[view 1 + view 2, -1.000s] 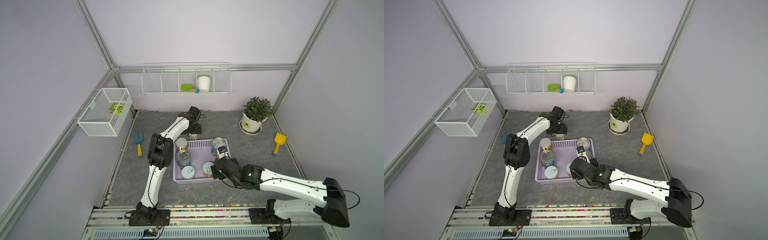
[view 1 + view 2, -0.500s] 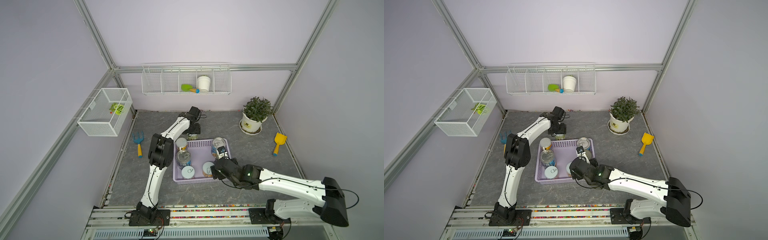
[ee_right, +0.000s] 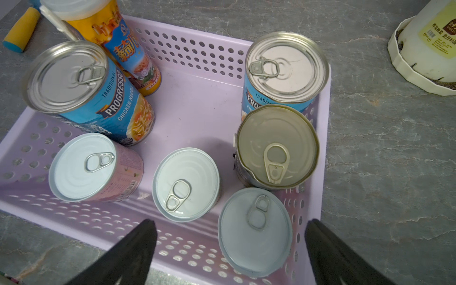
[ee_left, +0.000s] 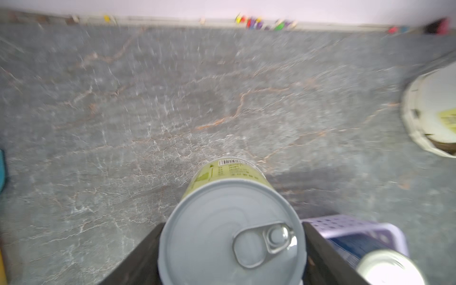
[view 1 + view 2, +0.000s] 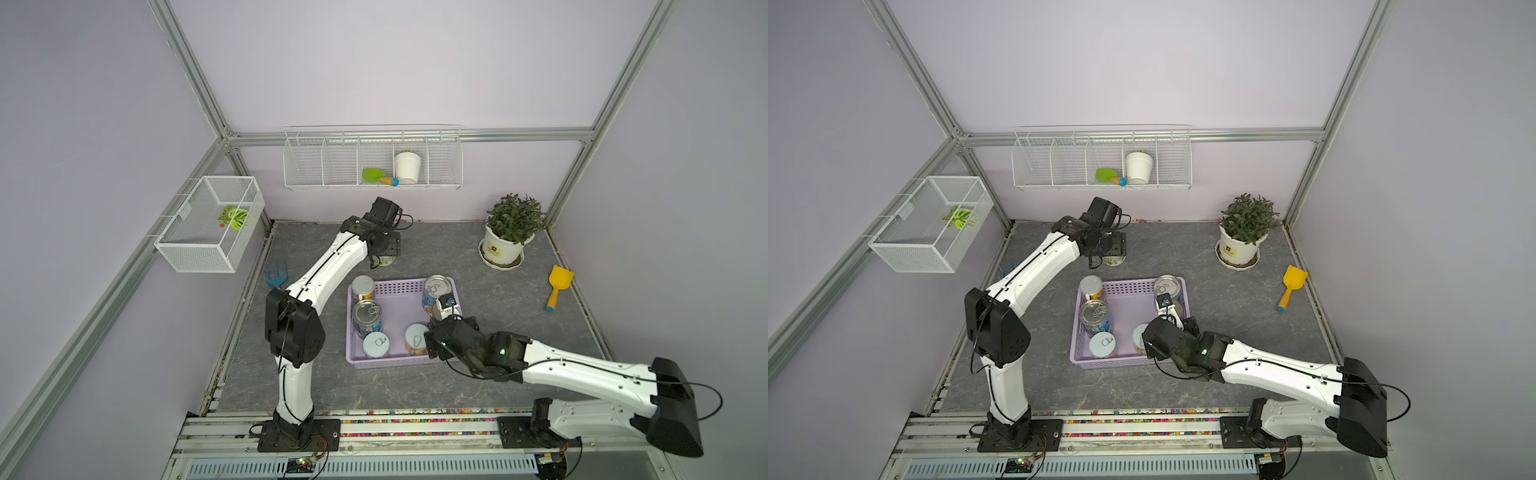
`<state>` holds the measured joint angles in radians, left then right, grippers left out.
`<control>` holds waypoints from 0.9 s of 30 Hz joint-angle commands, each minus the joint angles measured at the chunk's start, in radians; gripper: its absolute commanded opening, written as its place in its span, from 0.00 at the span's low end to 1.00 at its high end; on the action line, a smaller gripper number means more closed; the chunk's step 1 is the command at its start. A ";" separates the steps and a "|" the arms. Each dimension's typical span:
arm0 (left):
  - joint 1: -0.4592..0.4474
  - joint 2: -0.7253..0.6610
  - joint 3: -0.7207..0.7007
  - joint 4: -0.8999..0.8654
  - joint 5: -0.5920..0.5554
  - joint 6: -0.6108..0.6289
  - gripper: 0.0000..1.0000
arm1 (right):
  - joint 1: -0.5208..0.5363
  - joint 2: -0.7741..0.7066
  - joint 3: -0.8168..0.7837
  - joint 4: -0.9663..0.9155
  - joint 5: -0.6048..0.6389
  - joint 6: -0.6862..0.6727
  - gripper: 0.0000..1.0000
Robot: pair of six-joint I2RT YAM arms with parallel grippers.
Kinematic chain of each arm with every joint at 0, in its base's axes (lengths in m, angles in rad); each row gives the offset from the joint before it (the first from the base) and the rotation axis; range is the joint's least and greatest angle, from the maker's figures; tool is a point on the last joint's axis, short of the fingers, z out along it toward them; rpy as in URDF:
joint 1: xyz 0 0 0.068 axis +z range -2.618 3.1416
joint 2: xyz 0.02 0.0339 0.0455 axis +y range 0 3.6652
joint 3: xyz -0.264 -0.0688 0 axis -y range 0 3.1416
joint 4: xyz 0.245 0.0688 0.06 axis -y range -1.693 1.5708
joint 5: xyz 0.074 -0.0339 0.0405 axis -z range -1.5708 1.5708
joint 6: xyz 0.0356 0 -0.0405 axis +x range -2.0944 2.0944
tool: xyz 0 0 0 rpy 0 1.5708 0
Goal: Put the canned food in the basket
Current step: Pick up the canned food from the center of the board, then place the canned food in the basket.
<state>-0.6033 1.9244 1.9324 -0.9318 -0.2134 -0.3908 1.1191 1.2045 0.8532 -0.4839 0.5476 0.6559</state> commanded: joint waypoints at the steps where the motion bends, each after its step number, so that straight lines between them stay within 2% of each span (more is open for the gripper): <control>1: -0.064 -0.063 -0.044 0.004 -0.059 -0.023 0.63 | 0.004 -0.044 -0.031 0.006 0.042 0.025 0.98; 9: -0.190 -0.251 -0.239 0.038 -0.078 -0.064 0.63 | 0.005 -0.216 -0.118 0.023 0.115 0.057 0.98; 16: -0.206 -0.360 -0.430 0.113 -0.036 -0.097 0.63 | 0.005 -0.402 -0.210 0.036 0.194 0.083 0.98; 20: -0.206 -0.364 -0.499 0.154 -0.020 -0.097 0.63 | 0.004 -0.461 -0.253 0.063 0.225 0.069 0.98; 27: -0.205 -0.267 -0.479 0.146 -0.031 -0.116 0.63 | 0.004 -0.442 -0.245 0.048 0.239 0.076 0.98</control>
<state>-0.8093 1.6268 1.4204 -0.8383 -0.2317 -0.4885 1.1187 0.7498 0.6144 -0.4427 0.7547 0.7185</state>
